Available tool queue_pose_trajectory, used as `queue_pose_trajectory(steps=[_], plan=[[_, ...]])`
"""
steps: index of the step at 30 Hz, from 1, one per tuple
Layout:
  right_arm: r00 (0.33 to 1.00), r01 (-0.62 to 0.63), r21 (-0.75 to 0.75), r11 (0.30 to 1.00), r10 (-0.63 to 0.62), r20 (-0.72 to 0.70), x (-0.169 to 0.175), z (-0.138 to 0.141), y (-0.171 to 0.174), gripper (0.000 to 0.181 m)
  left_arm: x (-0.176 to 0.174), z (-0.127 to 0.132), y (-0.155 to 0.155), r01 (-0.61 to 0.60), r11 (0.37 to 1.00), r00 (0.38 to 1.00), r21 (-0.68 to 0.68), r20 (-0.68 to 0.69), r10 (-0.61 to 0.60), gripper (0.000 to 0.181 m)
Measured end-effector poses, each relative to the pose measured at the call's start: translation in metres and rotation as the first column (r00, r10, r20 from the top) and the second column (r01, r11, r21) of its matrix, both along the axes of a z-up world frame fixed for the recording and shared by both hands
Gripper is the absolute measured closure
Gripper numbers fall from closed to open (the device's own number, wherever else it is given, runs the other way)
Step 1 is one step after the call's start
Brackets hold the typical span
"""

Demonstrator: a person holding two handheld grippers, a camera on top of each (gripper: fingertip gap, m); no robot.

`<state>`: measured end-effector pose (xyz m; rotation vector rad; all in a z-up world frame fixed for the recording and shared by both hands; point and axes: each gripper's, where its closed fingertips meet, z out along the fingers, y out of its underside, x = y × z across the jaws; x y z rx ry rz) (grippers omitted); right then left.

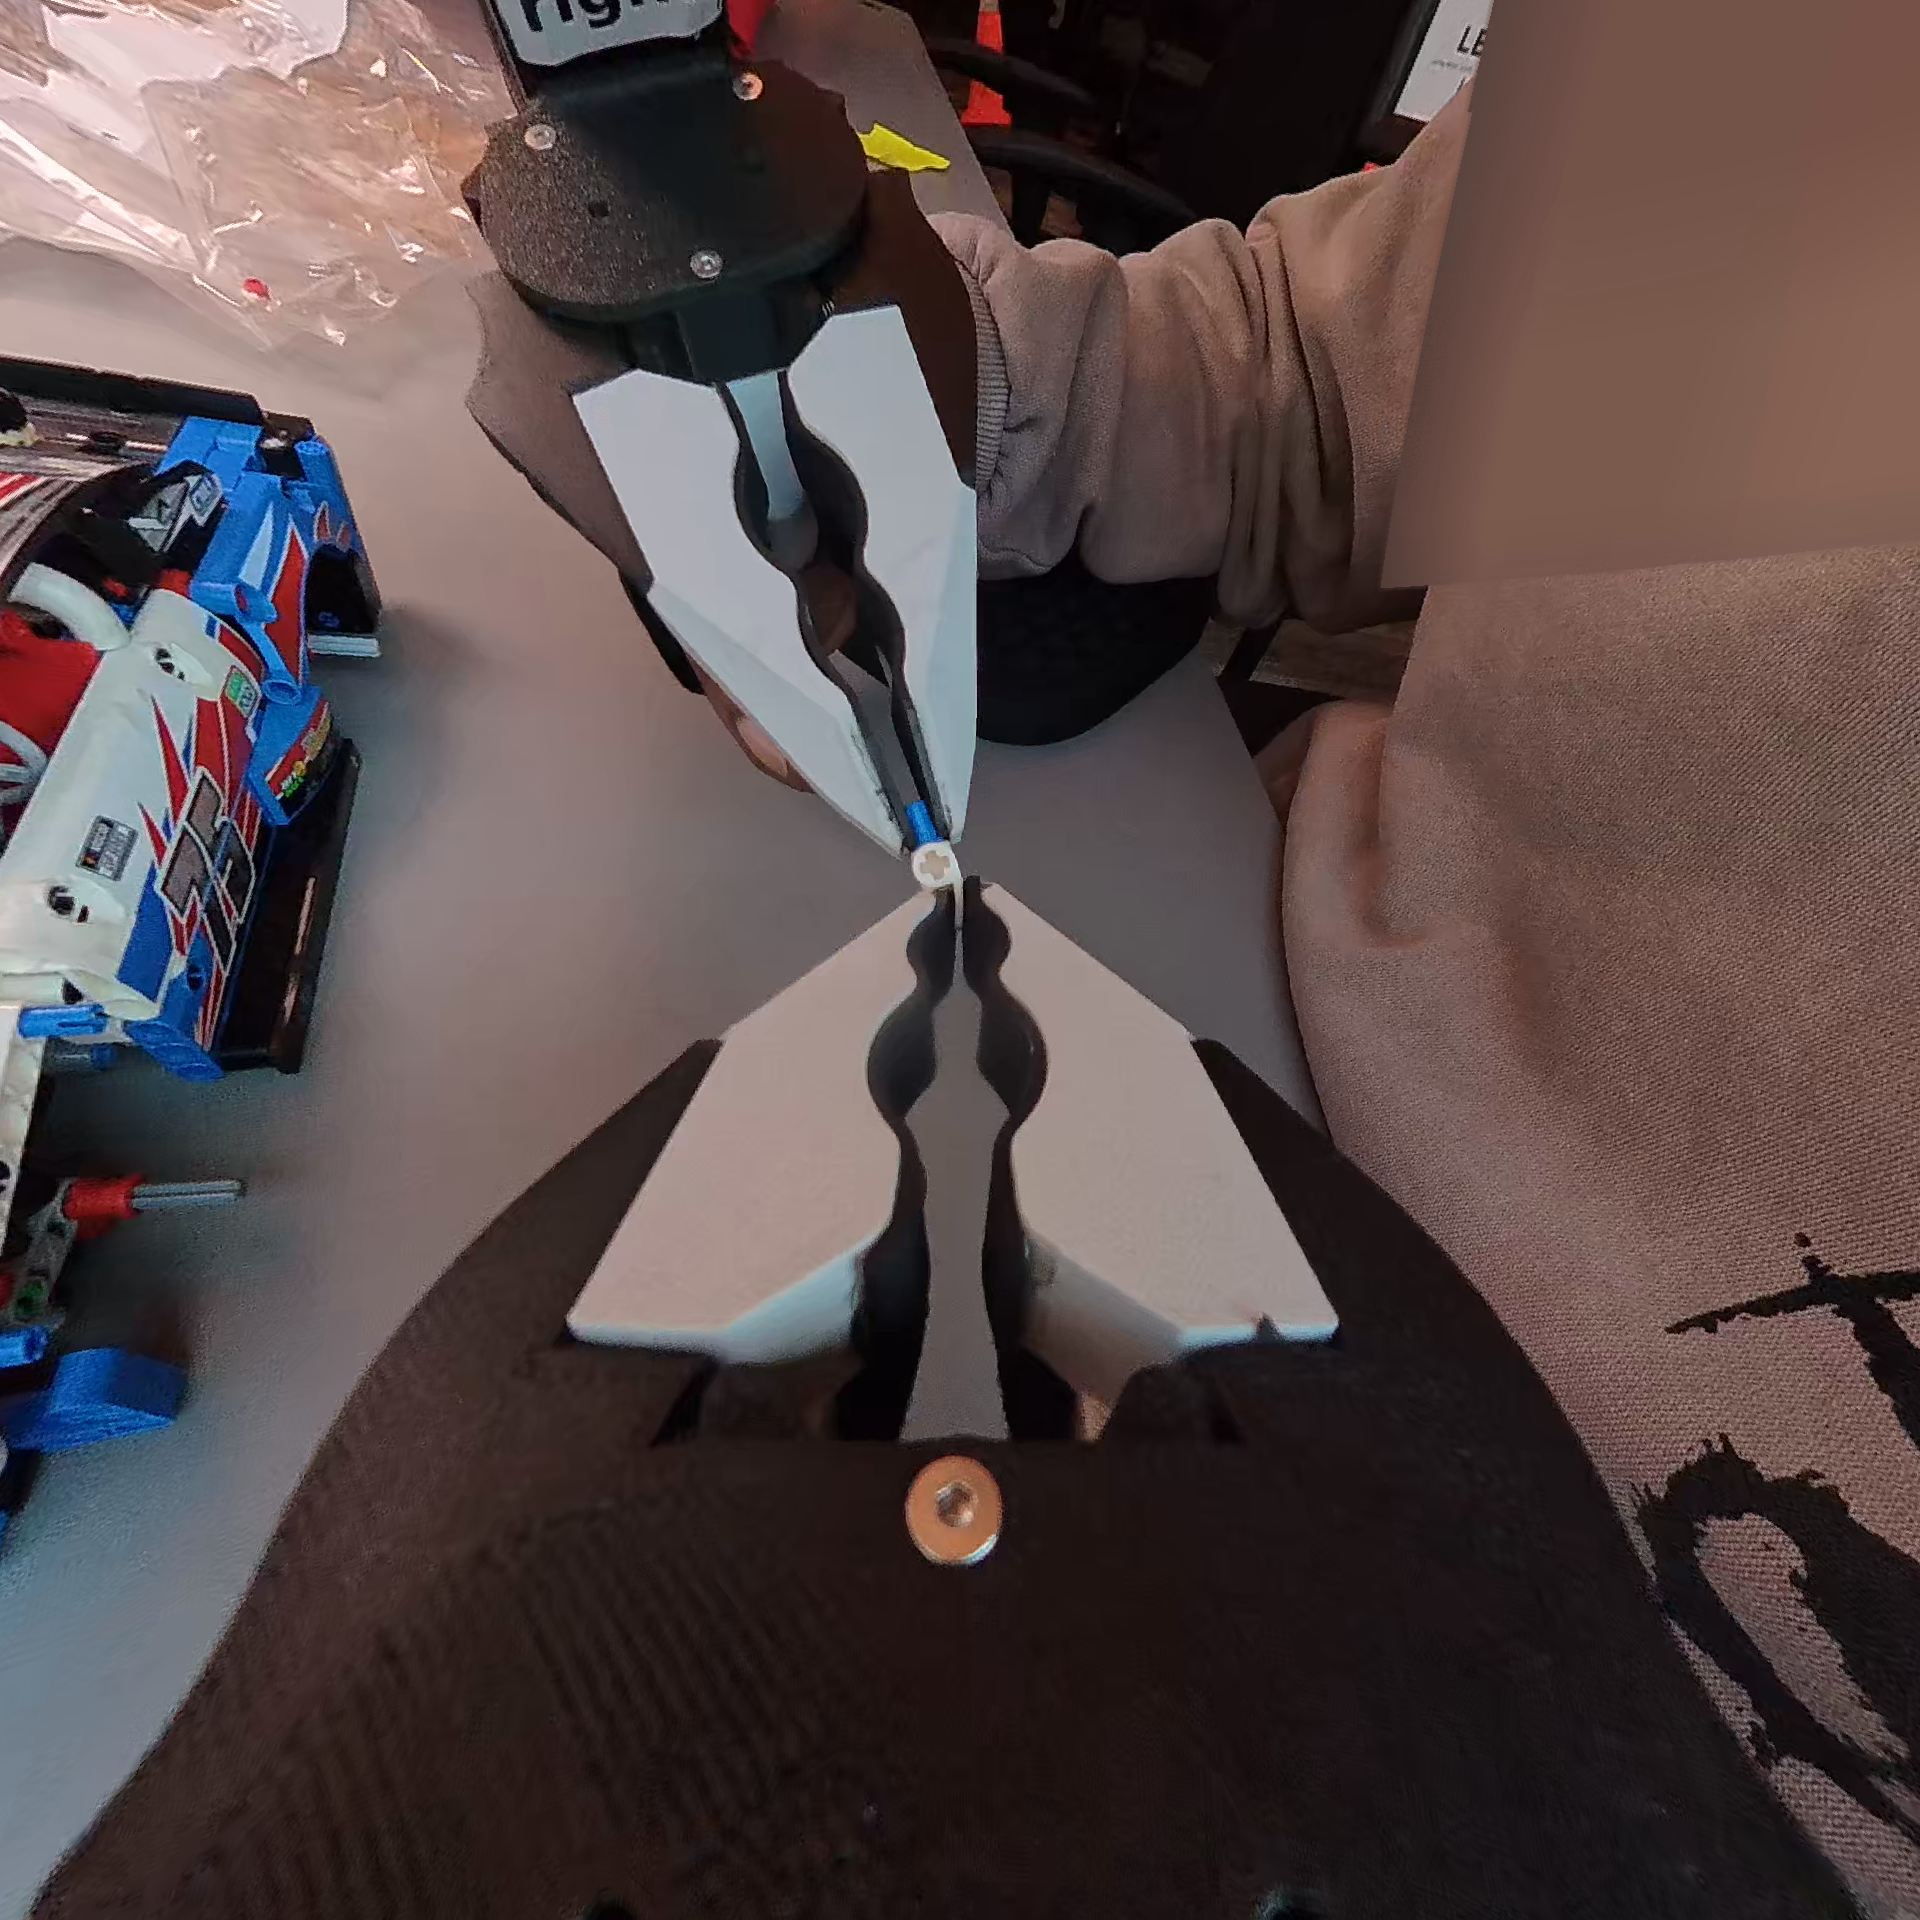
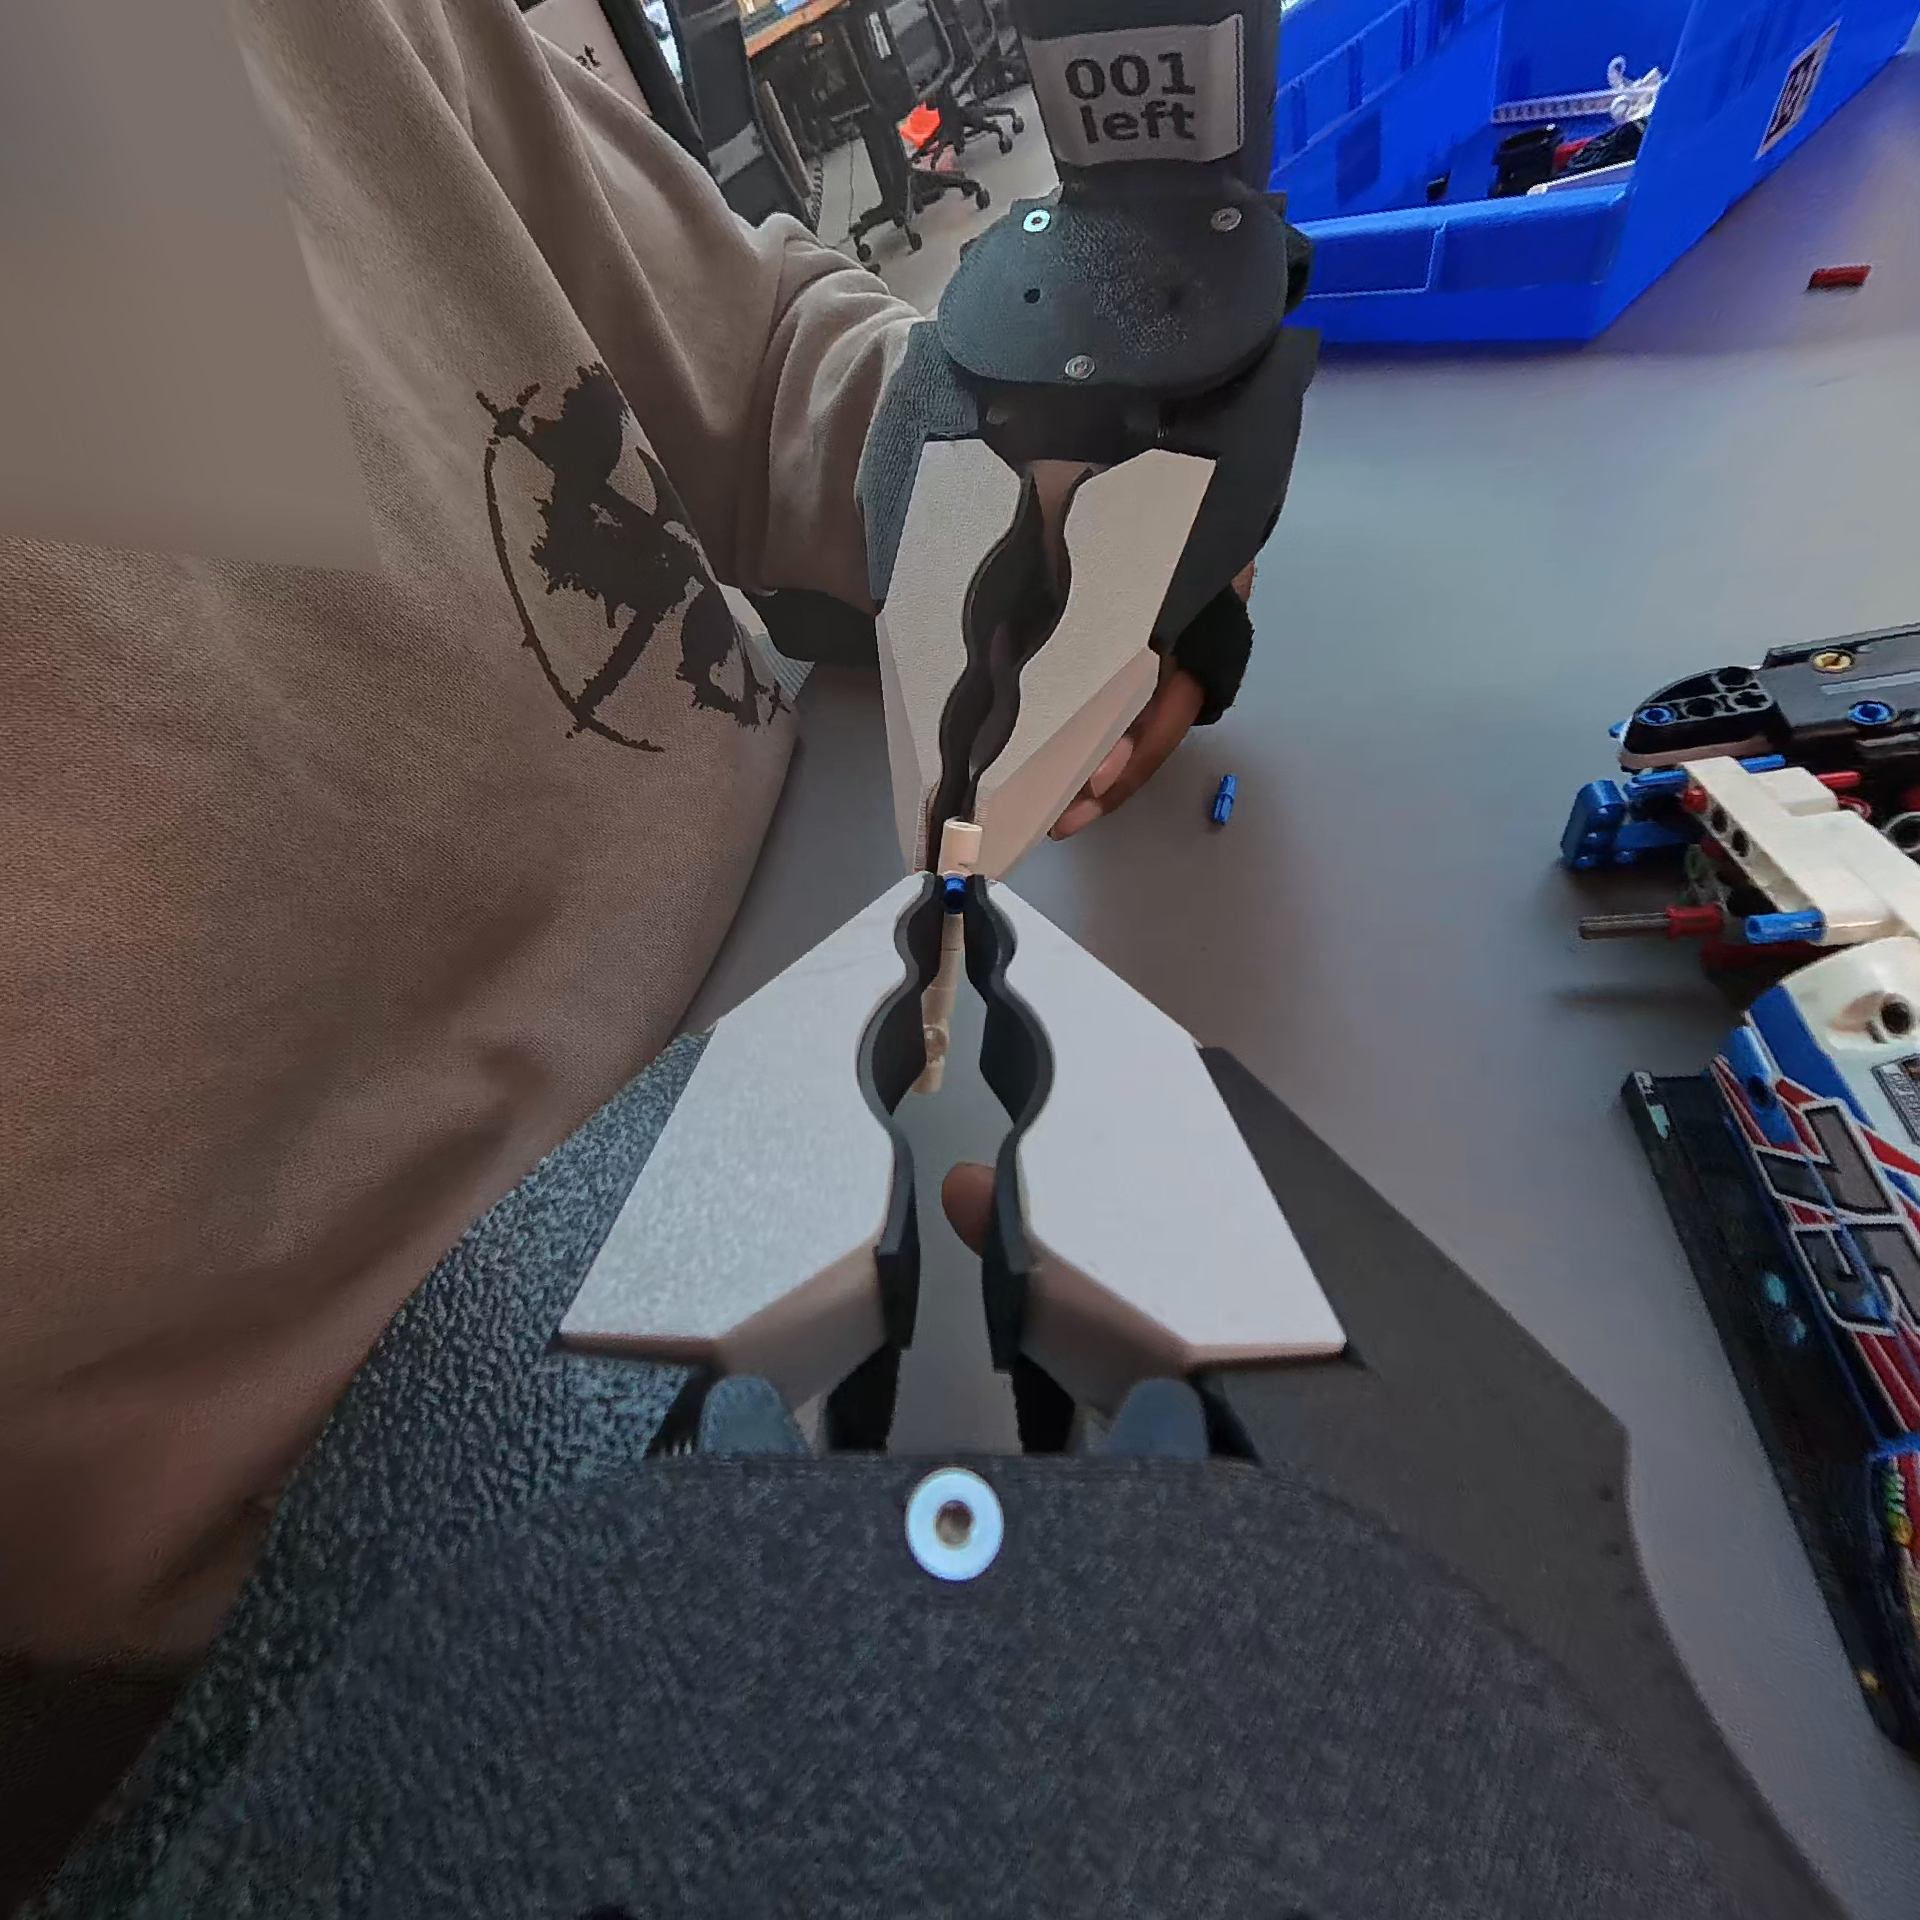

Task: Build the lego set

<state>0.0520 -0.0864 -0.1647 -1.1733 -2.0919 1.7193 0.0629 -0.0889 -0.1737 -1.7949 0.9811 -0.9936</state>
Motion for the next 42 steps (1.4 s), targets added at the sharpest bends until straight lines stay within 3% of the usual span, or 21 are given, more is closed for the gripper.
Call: queue_pose_trajectory(steps=[5,7,10,15,18,20,24,27,34,37,42], plan=[[0.999,0.041,-0.004,0.999,-0.041,-0.011,-0.003,-0.001,0.004,0.179,-0.003,-0.001,0.003,-0.003,0.999,0.999,-0.049,0.032,0.005,0.181],[0.992,0.097,-0.035,0.995,-0.099,-0.071,-0.008,0.010,0.013,0.177,-0.008,0.009,0.010,-0.028,0.997,0.993,-0.074,0.109,0.036,0.181],[0.979,0.149,-0.061,0.987,-0.156,-0.134,-0.009,0.027,0.026,0.153,-0.021,0.024,0.019,-0.067,0.989,0.965,-0.134,0.243,0.098,0.181],[0.964,0.211,0.049,0.976,-0.200,-0.175,-0.012,0.021,0.031,0.150,-0.037,0.039,0.028,-0.069,0.964,0.888,-0.256,0.424,0.176,0.181],[0.969,0.208,0.046,0.977,-0.200,-0.146,-0.016,0.018,0.025,0.154,-0.038,0.039,0.028,-0.076,0.966,0.892,-0.248,0.417,0.177,0.181],[0.969,0.214,0.050,0.976,-0.205,-0.141,-0.018,0.015,0.024,0.169,-0.039,0.041,0.029,-0.086,0.967,0.890,-0.238,0.418,0.182,0.181],[0.947,0.286,0.003,0.958,-0.282,-0.153,-0.027,0.022,0.030,0.172,-0.049,0.047,0.036,-0.141,0.962,0.854,-0.232,0.464,0.237,0.180],[0.906,0.361,-0.128,0.924,-0.379,-0.186,-0.036,0.041,0.039,0.176,-0.054,0.052,0.042,-0.186,0.956,0.822,-0.229,0.497,0.279,0.166],[0.849,0.434,-0.179,0.883,-0.467,-0.248,-0.049,0.053,0.037,0.176,-0.054,0.065,0.041,-0.204,0.958,0.782,-0.201,0.555,0.283,0.175],[0.836,0.447,-0.213,0.869,-0.490,-0.247,-0.052,0.055,0.037,0.176,-0.058,0.067,0.041,-0.219,0.961,0.793,-0.167,0.543,0.276,0.176],[0.867,0.405,-0.182,0.896,-0.439,-0.234,-0.048,0.052,0.033,0.173,-0.060,0.070,0.036,-0.201,0.971,0.819,-0.131,0.521,0.240,0.177]])
